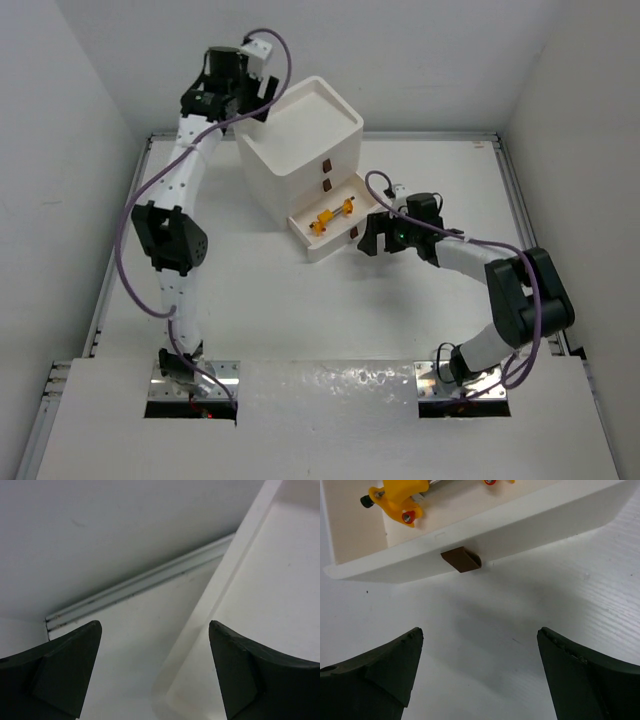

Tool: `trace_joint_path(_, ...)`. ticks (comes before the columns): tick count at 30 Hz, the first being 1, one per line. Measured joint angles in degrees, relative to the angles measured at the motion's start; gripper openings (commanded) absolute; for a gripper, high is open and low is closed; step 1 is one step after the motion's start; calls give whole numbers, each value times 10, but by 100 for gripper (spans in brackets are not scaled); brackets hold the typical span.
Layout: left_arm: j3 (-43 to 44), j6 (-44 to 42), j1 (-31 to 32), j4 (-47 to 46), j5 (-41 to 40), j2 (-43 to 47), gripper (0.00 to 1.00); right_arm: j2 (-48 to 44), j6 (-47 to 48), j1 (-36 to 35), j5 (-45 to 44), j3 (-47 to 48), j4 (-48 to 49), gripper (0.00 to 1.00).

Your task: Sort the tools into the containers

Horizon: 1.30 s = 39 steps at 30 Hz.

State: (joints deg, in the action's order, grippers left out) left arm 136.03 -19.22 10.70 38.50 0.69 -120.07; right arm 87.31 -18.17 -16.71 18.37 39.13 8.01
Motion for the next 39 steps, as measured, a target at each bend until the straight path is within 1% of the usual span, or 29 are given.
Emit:
trace_joint_path(3,8,-17,8,33,-33,-54,82,41,3,0,2,21,8,92)
trace_joint_path(6,-8,-25,12,3,-35,-60,73,73,4,0,4,38,23,89)
trace_joint_path(7,-16,-28,11,2,-37,-57,64,81,5,0,5,41,29,85)
trace_joint_path(8,-21,-29,10,-1,-29,-54,59,90,5,0,6,45,36,81)
trace_joint_path(9,-23,-32,10,-2,-23,-54,53,101,6,0,7,49,43,71)
trace_joint_path(10,-23,-36,12,-2,-17,-54,49,108,9,0,10,51,49,66)
trace_joint_path(11,-24,-45,12,0,-6,-55,42,115,8,0,13,54,56,60)
trace_joint_path(12,-24,-54,12,2,6,-55,28,123,9,0,16,57,66,55)
trace_joint_path(13,-27,-74,12,1,23,-55,21,130,10,0,19,61,72,47)
trace_joint_path(14,-29,-98,10,1,45,-54,14,137,11,-1,23,66,81,43)
trace_joint_path(15,-32,-116,8,3,69,-51,4,147,11,-1,27,73,92,42)
trace_joint_path(16,-42,-127,8,2,85,-46,0,155,9,-2,30,79,100,42)
trace_joint_path(18,-65,-159,8,-10,96,-36,0,173,8,-7,38,95,113,36)
trace_joint_path(19,-74,-174,8,-17,103,-31,0,182,6,-9,45,102,118,31)
trace_joint_path(21,-82,-198,5,-21,121,-28,0,196,3,-14,52,116,125,27)
trace_joint_path(22,-84,-207,4,-23,130,-27,0,204,1,-16,57,127,125,23)
trace_joint_path(26,-107,-240,-3,-41,170,-18,0,233,-10,-23,63,162,134,16)
trace_joint_path(30,-116,-271,-12,-49,213,-16,0,261,-24,-23,63,205,153,15)
trace_joint_path(33,-119,-288,-19,-53,241,-16,0,293,-37,-24,67,262,164,13)
trace_joint_path(37,-121,-298,-23,-56,258,-16,0,345,-72,-27,78,331,195,11)
trace_joint_path(39,-122,-300,-25,-58,262,-17,0,363,-93,-26,83,336,196,10)
